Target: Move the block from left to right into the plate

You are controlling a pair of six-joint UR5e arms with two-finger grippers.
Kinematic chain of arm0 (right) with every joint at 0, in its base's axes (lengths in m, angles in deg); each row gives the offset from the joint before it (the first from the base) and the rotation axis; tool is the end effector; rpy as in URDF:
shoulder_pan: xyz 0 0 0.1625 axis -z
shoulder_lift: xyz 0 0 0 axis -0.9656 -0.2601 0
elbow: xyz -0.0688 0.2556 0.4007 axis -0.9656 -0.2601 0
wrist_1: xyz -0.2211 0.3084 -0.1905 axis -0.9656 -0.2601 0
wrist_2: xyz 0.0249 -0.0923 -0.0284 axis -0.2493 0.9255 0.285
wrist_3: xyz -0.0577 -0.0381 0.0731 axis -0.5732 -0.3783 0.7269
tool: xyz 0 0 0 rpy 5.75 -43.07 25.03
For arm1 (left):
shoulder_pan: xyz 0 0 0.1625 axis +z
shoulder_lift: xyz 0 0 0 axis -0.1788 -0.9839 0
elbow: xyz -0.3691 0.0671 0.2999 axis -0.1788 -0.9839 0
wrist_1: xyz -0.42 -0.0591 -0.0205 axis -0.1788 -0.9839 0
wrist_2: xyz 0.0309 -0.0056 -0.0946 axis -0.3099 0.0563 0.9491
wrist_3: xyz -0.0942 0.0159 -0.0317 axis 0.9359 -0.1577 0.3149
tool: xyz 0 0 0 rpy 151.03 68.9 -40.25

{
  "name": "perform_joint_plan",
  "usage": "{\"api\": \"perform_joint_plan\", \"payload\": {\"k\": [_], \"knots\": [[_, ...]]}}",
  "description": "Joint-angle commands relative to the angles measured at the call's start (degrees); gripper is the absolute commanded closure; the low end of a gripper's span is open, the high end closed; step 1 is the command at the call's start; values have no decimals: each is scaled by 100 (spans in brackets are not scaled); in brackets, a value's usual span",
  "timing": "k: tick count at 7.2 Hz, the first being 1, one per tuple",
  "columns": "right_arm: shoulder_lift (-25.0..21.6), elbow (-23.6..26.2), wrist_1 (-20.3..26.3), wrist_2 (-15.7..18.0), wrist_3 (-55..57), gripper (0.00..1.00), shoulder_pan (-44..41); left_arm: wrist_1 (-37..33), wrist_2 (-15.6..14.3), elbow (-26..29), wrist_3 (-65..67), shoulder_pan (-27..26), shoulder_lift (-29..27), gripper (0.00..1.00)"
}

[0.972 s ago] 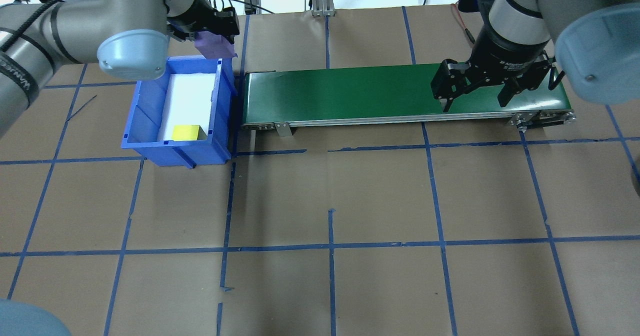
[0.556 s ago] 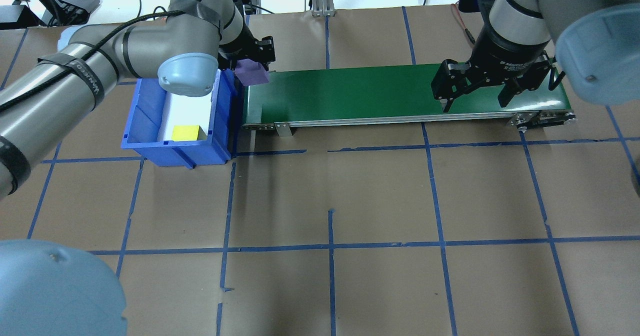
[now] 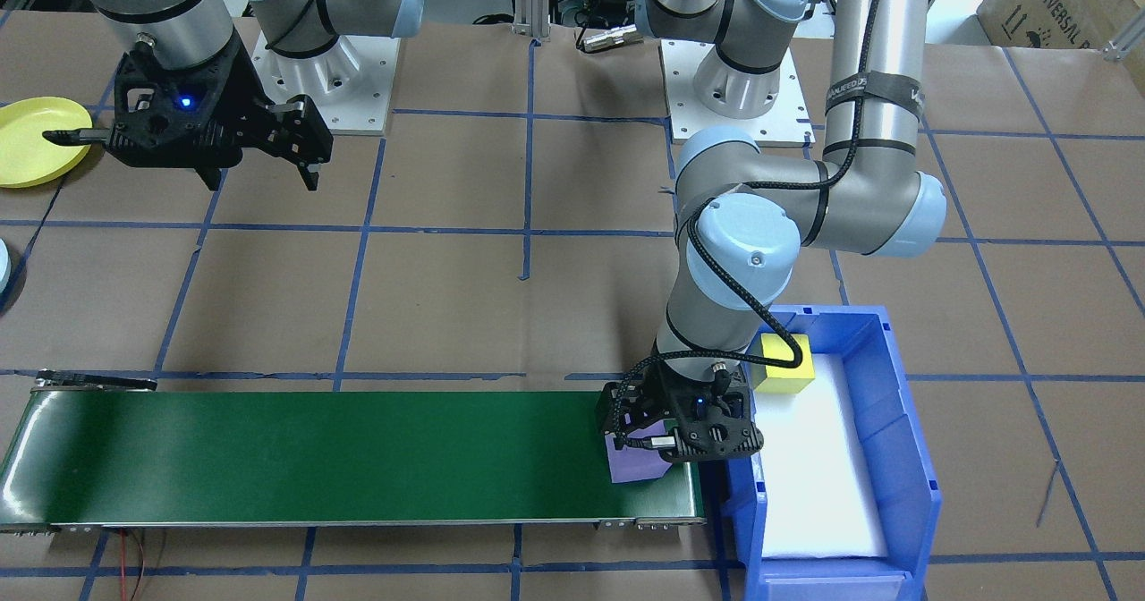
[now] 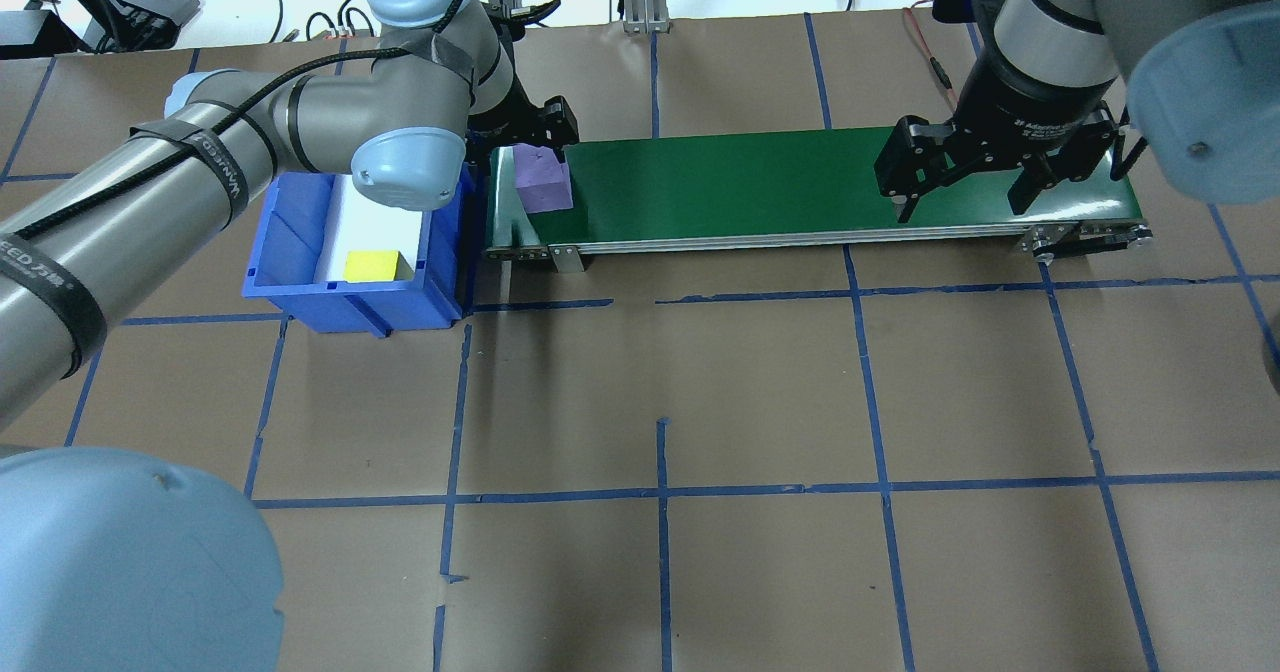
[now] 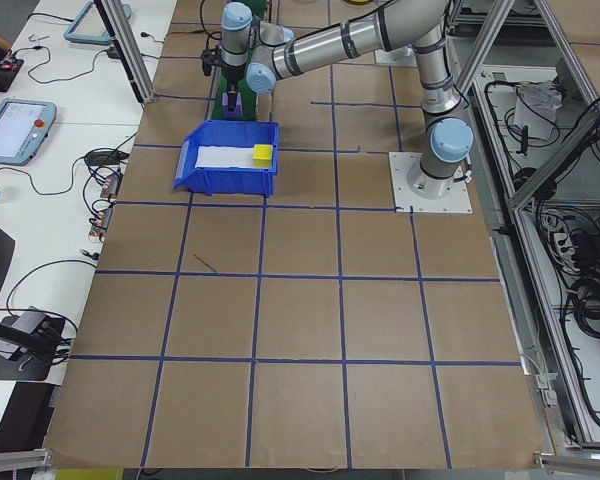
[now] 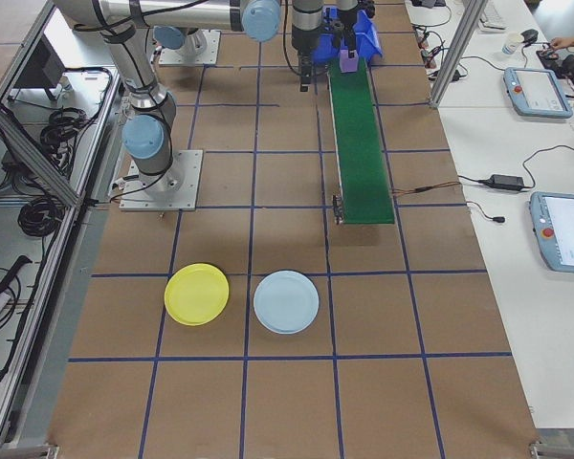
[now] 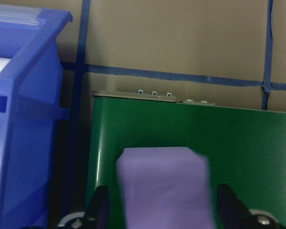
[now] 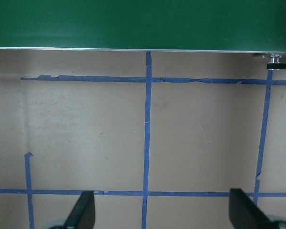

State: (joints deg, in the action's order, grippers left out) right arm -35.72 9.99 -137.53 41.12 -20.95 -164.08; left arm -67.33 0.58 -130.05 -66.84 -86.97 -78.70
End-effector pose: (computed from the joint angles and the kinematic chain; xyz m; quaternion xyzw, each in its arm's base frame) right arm 0.1253 -0.4851 0.5240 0.0149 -0.9999 -0.0017 0.0038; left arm -0.2232 -0.6795 0.3363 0.0468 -0.9931 0.1034 0.0296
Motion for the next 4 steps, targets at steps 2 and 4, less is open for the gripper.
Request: {"api": "perform_joint_plan", "payload": {"k": [2,4], "knots": [[-1,0,-8,0,0,0,4,-49,-565,244,-330,77,560,0],[-1,-9,-8,0,-26,0,13,-381,-630,113,-445,741,957,0]]}}
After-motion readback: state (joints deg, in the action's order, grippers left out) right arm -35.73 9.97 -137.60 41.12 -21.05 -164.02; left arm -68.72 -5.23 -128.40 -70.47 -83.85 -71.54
